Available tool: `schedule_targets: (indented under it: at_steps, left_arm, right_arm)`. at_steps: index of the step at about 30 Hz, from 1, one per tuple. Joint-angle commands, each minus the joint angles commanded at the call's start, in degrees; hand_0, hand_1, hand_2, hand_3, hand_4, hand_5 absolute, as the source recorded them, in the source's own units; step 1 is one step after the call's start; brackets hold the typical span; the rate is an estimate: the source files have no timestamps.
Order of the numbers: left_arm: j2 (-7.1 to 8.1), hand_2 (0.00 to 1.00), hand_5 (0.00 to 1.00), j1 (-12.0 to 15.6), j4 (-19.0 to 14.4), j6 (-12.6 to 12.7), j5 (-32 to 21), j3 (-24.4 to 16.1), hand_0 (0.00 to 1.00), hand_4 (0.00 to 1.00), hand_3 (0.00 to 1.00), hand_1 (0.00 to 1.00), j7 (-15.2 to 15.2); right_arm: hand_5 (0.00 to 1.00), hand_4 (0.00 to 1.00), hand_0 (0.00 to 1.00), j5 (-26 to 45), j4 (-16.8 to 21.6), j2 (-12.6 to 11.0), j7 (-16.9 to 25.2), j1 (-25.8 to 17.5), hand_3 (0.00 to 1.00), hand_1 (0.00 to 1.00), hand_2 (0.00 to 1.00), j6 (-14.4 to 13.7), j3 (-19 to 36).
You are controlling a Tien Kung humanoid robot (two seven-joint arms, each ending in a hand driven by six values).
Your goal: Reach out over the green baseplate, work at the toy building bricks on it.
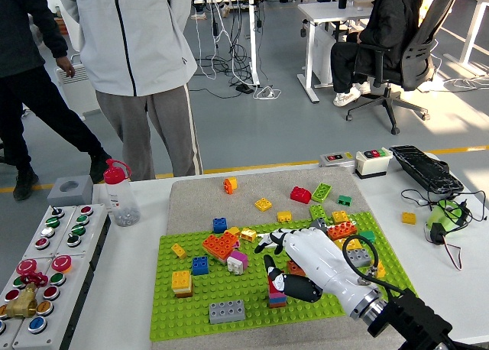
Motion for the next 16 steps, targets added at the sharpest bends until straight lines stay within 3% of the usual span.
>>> schedule_targets:
  at_steps: [16]
  left_arm:
    - [0.07, 0.707, 0.998, -0.2, 0.0, -0.1, -0.3, 0.2, 0.694, 0.384, 0.636, 0.716, -0.1]
  right_arm:
    - [0.302, 0.290, 0.411, 0.3, 0.0, 0.0, 0.8, -0.2, 0.614, 0.556, 0.697, -1.7, 0.6]
